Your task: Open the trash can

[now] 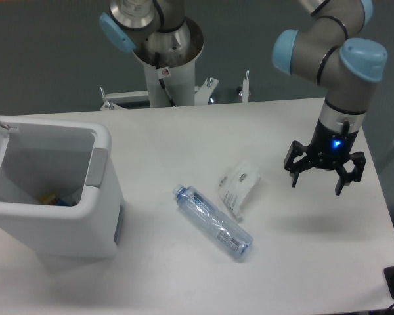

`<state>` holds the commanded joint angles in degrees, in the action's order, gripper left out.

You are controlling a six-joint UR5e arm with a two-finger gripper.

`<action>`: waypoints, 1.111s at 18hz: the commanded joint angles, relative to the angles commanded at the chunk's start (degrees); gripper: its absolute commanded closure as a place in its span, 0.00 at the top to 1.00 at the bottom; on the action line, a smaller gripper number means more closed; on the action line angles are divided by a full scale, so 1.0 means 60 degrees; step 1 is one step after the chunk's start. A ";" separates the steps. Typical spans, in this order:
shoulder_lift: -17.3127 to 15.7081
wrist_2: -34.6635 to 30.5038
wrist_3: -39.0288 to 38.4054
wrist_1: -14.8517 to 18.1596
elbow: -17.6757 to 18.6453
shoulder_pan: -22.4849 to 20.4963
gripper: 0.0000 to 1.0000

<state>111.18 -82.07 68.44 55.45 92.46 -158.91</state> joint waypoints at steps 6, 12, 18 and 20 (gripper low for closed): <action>-0.0044 -0.0985 0.1527 0.0206 0.0059 0.0030 1.00; -0.0117 -0.1380 0.2860 0.0105 0.0308 0.0045 1.00; -0.0132 -0.1395 0.2890 0.0090 0.0395 0.0059 1.00; -0.0132 -0.1380 0.2817 0.0075 0.0439 0.0074 1.00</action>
